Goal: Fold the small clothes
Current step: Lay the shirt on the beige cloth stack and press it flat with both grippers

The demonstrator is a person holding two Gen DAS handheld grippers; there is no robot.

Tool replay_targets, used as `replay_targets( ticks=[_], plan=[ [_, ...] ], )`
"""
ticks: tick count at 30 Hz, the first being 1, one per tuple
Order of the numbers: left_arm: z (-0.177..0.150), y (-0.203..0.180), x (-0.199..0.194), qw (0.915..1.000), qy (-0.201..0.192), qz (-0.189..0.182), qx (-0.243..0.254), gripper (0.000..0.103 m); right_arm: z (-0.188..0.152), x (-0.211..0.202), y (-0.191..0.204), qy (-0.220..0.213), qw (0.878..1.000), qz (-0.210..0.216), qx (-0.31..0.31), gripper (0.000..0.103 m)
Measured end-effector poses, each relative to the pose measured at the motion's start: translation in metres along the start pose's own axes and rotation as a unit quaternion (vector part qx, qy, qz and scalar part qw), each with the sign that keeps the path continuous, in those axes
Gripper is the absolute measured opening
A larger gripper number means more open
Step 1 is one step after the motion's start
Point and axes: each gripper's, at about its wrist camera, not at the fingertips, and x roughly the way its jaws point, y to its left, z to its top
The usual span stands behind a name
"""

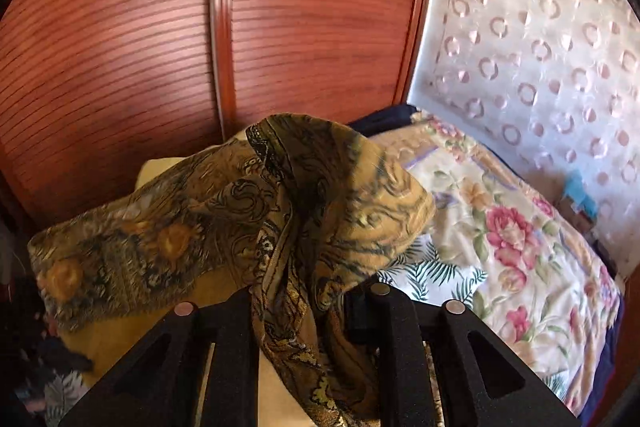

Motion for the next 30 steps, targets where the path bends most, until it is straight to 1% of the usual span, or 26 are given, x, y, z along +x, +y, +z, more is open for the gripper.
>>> replay_targets(
  ticks=[1,2,3,4,5,6,7,10,11,12,13,15,16,17,20,21,24,27,30],
  plan=[
    [-0.004,0.005,-0.008,1.0,0.0,0.004,0.001,0.006,0.001,0.005,-0.002,0.007,1.0,-0.001,0.005,0.026],
    [-0.004,0.006,-0.006,1.0,0.001,0.008,0.006,0.007,0.006,0.013,-0.004,0.014,1.0,0.002,0.015,0.03],
    [-0.005,0.007,-0.004,0.9999,0.003,0.008,0.007,0.007,0.01,0.018,-0.01,0.014,1.0,-0.006,0.022,0.041],
    [-0.006,0.008,-0.005,1.0,0.001,0.001,0.007,0.007,0.013,0.016,-0.015,0.01,0.999,-0.023,0.02,0.053],
    [-0.007,0.009,-0.008,1.0,-0.003,-0.005,0.006,0.011,0.02,0.017,-0.018,0.002,0.999,-0.048,0.013,0.057],
    [-0.007,0.01,-0.009,0.9999,-0.007,-0.005,0.007,0.015,0.027,0.017,-0.02,-0.008,0.998,-0.062,0.016,0.061],
    [-0.007,0.01,-0.012,0.9999,-0.013,-0.003,0.008,0.017,0.033,0.013,-0.024,-0.021,0.998,-0.063,0.022,0.063],
    [-0.011,0.007,-0.034,0.9993,-0.031,-0.01,0.019,0.035,0.035,-0.004,-0.031,-0.047,0.997,-0.052,0.021,0.064],
    [-0.01,0.004,-0.039,0.9989,-0.037,-0.008,0.027,0.044,0.032,-0.01,-0.032,-0.061,0.996,-0.059,0.013,0.064],
    [-0.008,0.001,-0.04,0.9985,-0.042,-0.006,0.035,0.046,0.025,-0.017,-0.03,-0.071,0.995,-0.064,0.009,0.064],
    [-0.007,-0.002,-0.041,0.998,-0.045,-0.001,0.044,0.048,0.013,-0.024,-0.029,-0.073,0.996,-0.058,0.009,0.064],
    [-0.002,-0.008,-0.037,0.9971,-0.048,0.006,0.059,0.061,-0.004,-0.023,-0.027,-0.054,0.998,-0.021,0.02,0.064],
    [0.001,-0.01,-0.032,0.9969,-0.047,0.011,0.062,0.063,-0.015,-0.022,-0.024,-0.047,0.998,-0.013,0.025,0.064],
    [0.005,-0.011,-0.027,0.9969,-0.043,0.013,0.065,0.069,-0.023,-0.016,-0.027,-0.038,0.999,-0.009,0.029,0.064],
    [0.012,-0.014,-0.009,0.9963,-0.025,0.024,0.078,0.07,-0.045,-0.004,-0.034,-0.018,0.999,-0.003,0.047,0.064],
    [0.012,-0.014,0.0,0.9958,-0.011,0.032,0.085,0.07,-0.052,-0.005,-0.036,-0.011,0.998,0.001,0.059,0.064],
    [0.006,-0.014,0.017,0.994,0.024,0.055,0.092,0.07,-0.06,0.013,-0.048,0.006,0.996,0.007,0.084,0.064],
    [-0.004,-0.008,0.024,0.9918,0.043,0.069,0.098,0.07,-0.052,0.025,-0.05,0.012,0.996,0.004,0.085,0.064],
    [-0.009,-0.008,0.028,0.9906,0.054,0.075,0.101,0.07,-0.045,0.03,-0.046,0.009,0.996,0.003,0.088,0.064]
  ],
)
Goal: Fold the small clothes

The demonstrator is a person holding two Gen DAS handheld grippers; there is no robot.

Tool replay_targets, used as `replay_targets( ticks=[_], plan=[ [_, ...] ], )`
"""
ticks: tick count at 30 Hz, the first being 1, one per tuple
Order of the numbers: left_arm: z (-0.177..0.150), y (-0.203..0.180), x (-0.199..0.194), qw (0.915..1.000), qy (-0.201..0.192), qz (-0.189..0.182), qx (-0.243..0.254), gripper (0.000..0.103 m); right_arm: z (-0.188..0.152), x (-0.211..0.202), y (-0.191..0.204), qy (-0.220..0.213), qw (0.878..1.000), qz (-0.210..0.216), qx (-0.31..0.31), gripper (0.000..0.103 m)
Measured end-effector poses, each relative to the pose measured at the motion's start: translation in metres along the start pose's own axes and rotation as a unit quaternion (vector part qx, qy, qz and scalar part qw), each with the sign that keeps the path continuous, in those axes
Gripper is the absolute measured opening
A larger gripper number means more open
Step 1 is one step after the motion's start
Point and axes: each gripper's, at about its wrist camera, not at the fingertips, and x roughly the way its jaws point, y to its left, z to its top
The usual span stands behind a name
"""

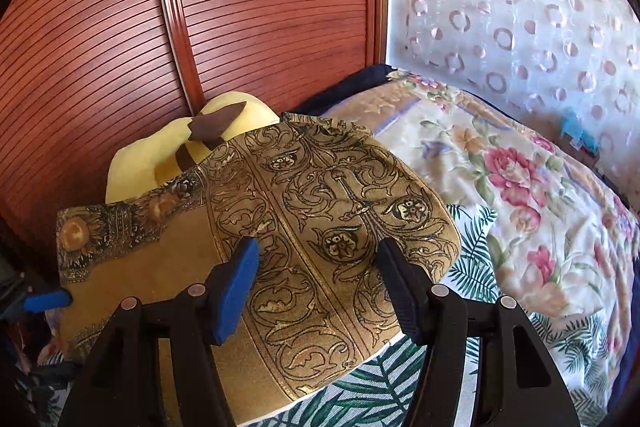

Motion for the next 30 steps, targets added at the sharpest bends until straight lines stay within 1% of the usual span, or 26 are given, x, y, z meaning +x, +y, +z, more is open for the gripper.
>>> replay_targets(
  ticks=[2,5,6,8,10,12,15,19,21,23,27,30],
  plan=[
    [-0.001,-0.001,-0.002,1.0,-0.001,0.004,0.002,0.07,0.001,-0.003,0.002,-0.003,1.0,-0.007,0.004,0.064],
    [-0.002,-0.006,-0.011,0.9998,-0.007,0.012,0.011,0.07,-0.016,-0.016,0.008,-0.009,1.0,-0.014,0.008,0.064],
    [-0.002,-0.009,-0.014,0.9998,-0.009,0.014,0.015,0.073,-0.018,-0.022,0.01,-0.01,1.0,-0.017,0.007,0.064],
    [-0.003,-0.013,-0.025,0.9995,-0.017,0.014,0.023,0.074,-0.025,-0.036,0.015,-0.017,1.0,-0.023,0.009,0.064],
    [-0.004,-0.02,-0.036,0.9991,-0.026,0.012,0.031,0.074,-0.032,-0.056,0.019,-0.028,0.999,-0.024,0.017,0.064],
    [-0.004,-0.027,-0.048,0.9985,-0.037,0.009,0.039,0.078,-0.042,-0.077,0.022,-0.041,0.998,-0.027,0.026,0.064],
    [-0.005,-0.039,-0.065,0.9974,-0.05,0.0,0.053,0.078,-0.059,-0.112,0.03,-0.059,0.997,-0.036,0.036,0.064],
    [-0.005,-0.058,-0.086,0.9953,-0.067,-0.012,0.07,0.078,-0.088,-0.158,0.039,-0.081,0.994,-0.047,0.057,0.064],
    [-0.007,-0.068,-0.099,0.9937,-0.078,-0.019,0.078,0.083,-0.104,-0.181,0.045,-0.09,0.992,-0.057,0.062,0.064],
    [-0.008,-0.078,-0.111,0.9922,-0.087,-0.026,0.085,0.083,-0.119,-0.201,0.051,-0.096,0.991,-0.065,0.067,0.064],
    [-0.013,-0.094,-0.131,0.9894,-0.105,-0.032,0.095,0.089,-0.151,-0.243,0.062,-0.111,0.987,-0.085,0.084,0.064],
    [-0.018,-0.104,-0.143,0.9874,-0.114,-0.038,0.102,0.09,-0.172,-0.27,0.071,-0.121,0.983,-0.101,0.095,0.064]
  ],
)
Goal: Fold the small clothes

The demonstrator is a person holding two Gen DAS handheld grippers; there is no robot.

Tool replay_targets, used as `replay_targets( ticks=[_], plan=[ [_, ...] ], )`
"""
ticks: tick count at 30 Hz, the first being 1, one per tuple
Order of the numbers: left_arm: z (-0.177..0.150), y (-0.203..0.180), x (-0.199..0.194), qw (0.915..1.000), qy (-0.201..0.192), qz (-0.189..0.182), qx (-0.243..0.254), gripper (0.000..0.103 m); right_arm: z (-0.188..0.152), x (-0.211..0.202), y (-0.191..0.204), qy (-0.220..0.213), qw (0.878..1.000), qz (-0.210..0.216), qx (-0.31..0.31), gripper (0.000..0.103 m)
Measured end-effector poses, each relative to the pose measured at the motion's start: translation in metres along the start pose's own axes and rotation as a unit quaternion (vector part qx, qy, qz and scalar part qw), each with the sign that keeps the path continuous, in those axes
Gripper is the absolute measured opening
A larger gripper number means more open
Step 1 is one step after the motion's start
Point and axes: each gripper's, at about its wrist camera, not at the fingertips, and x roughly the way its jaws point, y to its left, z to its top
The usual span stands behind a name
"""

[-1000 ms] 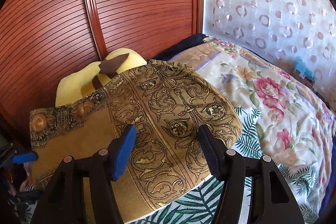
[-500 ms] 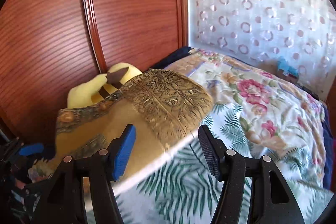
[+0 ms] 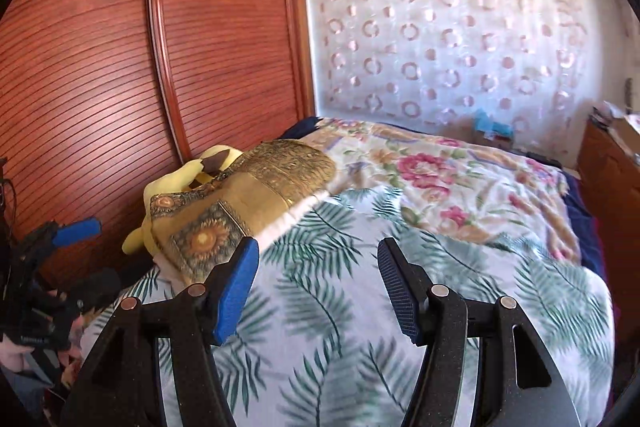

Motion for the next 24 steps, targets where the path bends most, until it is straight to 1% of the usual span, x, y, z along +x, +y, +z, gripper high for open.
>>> replay_targets(
  ticks=[2,5,7,13,15,17,21,24],
  plan=[
    [0.0,-0.008,-0.007,1.0,-0.002,-0.001,0.004,0.09,-0.011,-0.022,0.002,-0.006,1.0,-0.008,0.007,0.065],
    [-0.001,-0.019,-0.018,0.9999,-0.007,-0.013,0.004,0.09,-0.025,-0.051,0.004,-0.018,0.999,-0.027,0.019,0.069],
    [-0.003,-0.025,-0.025,0.9997,-0.006,-0.023,0.003,0.09,-0.036,-0.072,0.007,-0.028,0.998,-0.04,0.028,0.075],
    [-0.003,-0.047,-0.037,0.9997,-0.001,-0.021,0.016,0.09,-0.064,-0.133,0.022,-0.052,0.994,-0.079,0.051,0.085],
    [0.0,-0.054,-0.041,0.9996,-0.005,-0.022,0.017,0.09,-0.07,-0.152,0.028,-0.06,0.991,-0.105,0.058,0.086],
    [0.004,-0.06,-0.045,0.9995,-0.011,-0.027,0.015,0.09,-0.075,-0.165,0.032,-0.066,0.989,-0.12,0.062,0.087],
    [0.012,-0.067,-0.053,0.9993,-0.018,-0.031,0.006,0.09,-0.084,-0.194,0.04,-0.086,0.983,-0.14,0.076,0.087],
    [0.015,-0.074,-0.06,0.9993,-0.02,-0.031,0.009,0.09,-0.089,-0.207,0.048,-0.094,0.981,-0.146,0.082,0.087]
  ],
)
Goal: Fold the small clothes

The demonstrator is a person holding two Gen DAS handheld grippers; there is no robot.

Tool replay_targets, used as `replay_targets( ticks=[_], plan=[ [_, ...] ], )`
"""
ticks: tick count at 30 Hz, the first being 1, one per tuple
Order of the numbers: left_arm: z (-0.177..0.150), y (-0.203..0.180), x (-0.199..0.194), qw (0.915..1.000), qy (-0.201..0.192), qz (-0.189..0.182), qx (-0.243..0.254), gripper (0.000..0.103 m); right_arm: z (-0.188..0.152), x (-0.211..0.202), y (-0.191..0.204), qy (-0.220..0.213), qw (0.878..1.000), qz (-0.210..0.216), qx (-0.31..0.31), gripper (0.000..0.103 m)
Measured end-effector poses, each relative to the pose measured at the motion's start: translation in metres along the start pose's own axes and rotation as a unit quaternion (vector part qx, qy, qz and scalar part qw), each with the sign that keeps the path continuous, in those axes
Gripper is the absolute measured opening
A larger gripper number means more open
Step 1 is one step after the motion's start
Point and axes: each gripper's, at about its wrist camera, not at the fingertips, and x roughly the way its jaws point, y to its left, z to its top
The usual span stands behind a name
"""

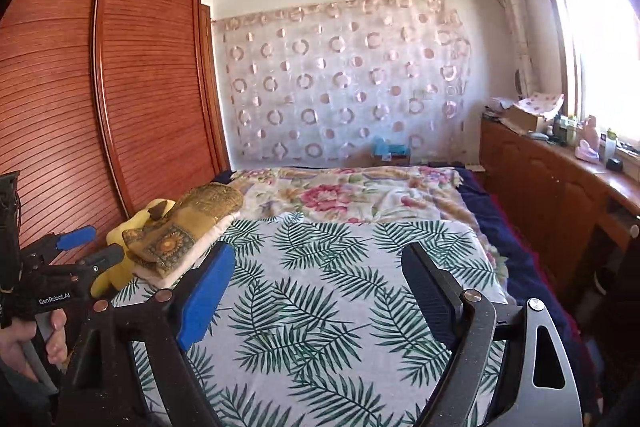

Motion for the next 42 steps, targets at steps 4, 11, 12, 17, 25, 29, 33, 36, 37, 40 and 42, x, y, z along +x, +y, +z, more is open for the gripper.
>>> replay_targets(
  ticks=[4,11,12,17,25,29,33,36,37,40,42],
  plan=[
    [0.001,-0.006,-0.007,0.9999,-0.013,0.001,0.007,0.09,-0.008,-0.008,0.006,0.001,1.0,-0.005,0.004,0.087],
    [0.002,-0.009,-0.012,0.9998,-0.017,-0.004,0.005,0.09,-0.008,-0.014,0.006,-0.003,1.0,-0.013,0.004,0.087],
    [0.002,-0.009,-0.012,0.9998,-0.017,-0.003,0.005,0.09,-0.008,-0.014,0.006,-0.003,1.0,-0.015,0.003,0.087],
    [0.001,-0.009,-0.012,0.9998,-0.018,-0.002,0.002,0.09,-0.011,-0.013,0.006,0.0,1.0,-0.02,0.0,0.087],
    [0.001,-0.01,-0.013,0.9998,-0.019,-0.002,0.001,0.09,-0.006,-0.014,-0.001,0.002,1.0,-0.02,-0.002,0.087],
    [0.001,-0.01,-0.014,0.9998,-0.02,-0.002,0.001,0.09,-0.006,-0.013,-0.003,0.003,1.0,-0.019,-0.004,0.087],
    [0.001,-0.01,-0.014,0.9998,-0.019,-0.002,0.001,0.09,-0.005,-0.014,-0.006,0.003,1.0,-0.018,-0.004,0.087],
    [0.001,-0.01,-0.013,0.9998,-0.02,-0.002,0.001,0.09,-0.004,-0.014,-0.009,0.002,1.0,-0.017,-0.006,0.087],
    [0.001,-0.01,-0.014,0.9998,-0.02,-0.002,0.001,0.09,-0.004,-0.014,-0.009,0.002,1.0,-0.017,-0.006,0.087],
    [0.001,-0.01,-0.014,0.9998,-0.02,-0.002,0.002,0.09,-0.004,-0.014,-0.012,0.001,1.0,-0.018,-0.008,0.087],
    [0.002,-0.011,-0.014,0.9998,-0.021,-0.002,0.002,0.09,-0.004,-0.014,-0.014,0.002,1.0,-0.018,-0.007,0.087]
  ],
)
